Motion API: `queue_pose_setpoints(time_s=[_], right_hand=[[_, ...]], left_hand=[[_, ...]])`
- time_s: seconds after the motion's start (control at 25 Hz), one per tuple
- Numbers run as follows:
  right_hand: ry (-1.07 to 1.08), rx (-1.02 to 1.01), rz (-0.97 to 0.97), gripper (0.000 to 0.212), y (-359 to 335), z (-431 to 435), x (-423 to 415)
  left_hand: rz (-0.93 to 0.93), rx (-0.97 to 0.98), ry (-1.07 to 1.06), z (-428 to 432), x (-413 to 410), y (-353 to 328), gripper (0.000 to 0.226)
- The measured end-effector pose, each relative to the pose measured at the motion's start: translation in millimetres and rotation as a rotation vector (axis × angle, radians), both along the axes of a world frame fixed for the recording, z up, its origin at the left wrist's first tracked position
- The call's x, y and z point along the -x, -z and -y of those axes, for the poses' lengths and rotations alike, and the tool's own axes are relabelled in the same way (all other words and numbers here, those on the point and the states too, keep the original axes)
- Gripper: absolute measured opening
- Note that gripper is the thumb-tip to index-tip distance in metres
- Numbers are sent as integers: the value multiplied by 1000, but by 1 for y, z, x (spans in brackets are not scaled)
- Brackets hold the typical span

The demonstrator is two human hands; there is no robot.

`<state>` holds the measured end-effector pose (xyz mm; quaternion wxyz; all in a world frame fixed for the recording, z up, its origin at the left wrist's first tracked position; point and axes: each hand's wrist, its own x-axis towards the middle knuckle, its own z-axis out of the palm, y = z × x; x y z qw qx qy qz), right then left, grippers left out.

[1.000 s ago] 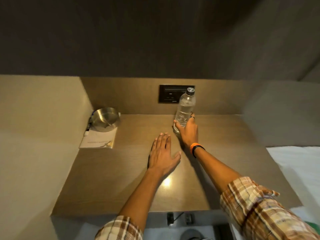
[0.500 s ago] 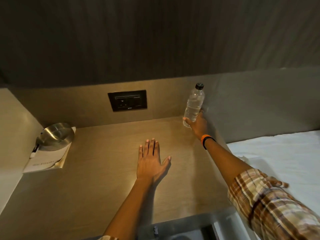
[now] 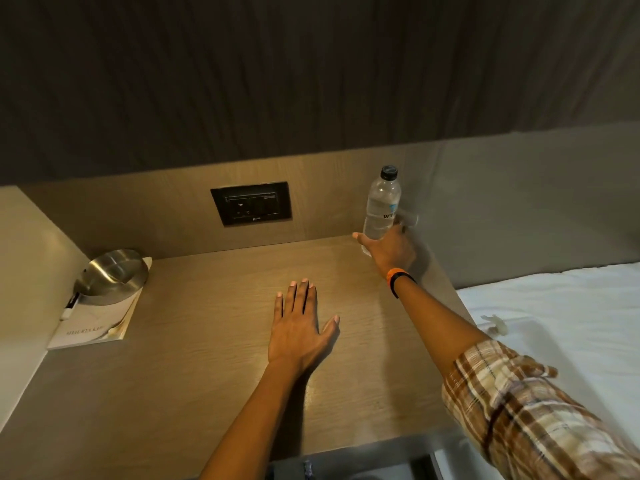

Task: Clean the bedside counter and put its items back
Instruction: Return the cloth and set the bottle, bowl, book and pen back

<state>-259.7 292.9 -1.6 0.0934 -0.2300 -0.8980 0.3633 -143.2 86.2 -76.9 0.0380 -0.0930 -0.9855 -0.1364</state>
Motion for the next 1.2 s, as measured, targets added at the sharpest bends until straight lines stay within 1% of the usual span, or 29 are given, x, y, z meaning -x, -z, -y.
queue_pose_setpoints(time_s=[0.12, 0.16, 0.24, 0.28, 0.36, 0.44, 0.48, 0.52, 0.6, 0.64, 0.68, 0.8, 0.84, 0.92, 1.04, 1.12, 1.2], right_hand=[[52, 33, 25, 101, 7, 8, -4], [46, 33, 15, 94, 10, 9, -6], [-1, 48, -46, 56, 18, 8, -10], [-16, 66, -81, 41, 21, 7, -12], [-29, 97, -136, 26, 23, 5, -12], [-33, 85, -189, 20, 25, 5, -12], [-28, 46, -193, 25, 27, 6, -13], [-11, 2, -169, 40, 30, 8, -16], [45, -26, -78, 86, 36, 16, -28], [54, -48, -51, 100, 39, 23, -38], [39, -116, -50, 104, 42, 31, -49], [-93, -405, -115, 90, 49, 69, -83], [-168, -448, -141, 86, 49, 89, -91], [-358, -409, -176, 82, 49, 141, -97], [-630, -224, -164, 75, 37, 235, -89], [-737, -138, -120, 72, 32, 289, -81], [-821, -108, -90, 72, 26, 343, -71]], left_hand=[[-11, 4, 6, -1, 1, -1, 86], [-11, 4, 7, 0, 0, -1, 86], [-8, 3, 14, 0, 0, -2, 86], [-11, 1, 15, 0, 0, -2, 86], [-16, -10, 15, 0, 0, -1, 86], [-22, -18, 13, 0, 1, 0, 86], [-29, -24, 9, 0, 1, 1, 86], [-38, -32, 2, -1, 1, 2, 86], [-59, -63, -13, -4, 1, 1, 85], [-67, -89, -20, -4, 1, 0, 84], [-81, -108, -24, -3, -1, -2, 83], [-138, -70, -30, 24, -10, -5, 80], [-138, -42, -41, 44, -15, -6, 81], [-128, -2, -89, 98, -29, -4, 84], [-87, 42, -192, 189, -49, -7, 86], [-31, 87, -213, 231, -58, -10, 87], [26, 117, -206, 260, -65, -9, 90]])
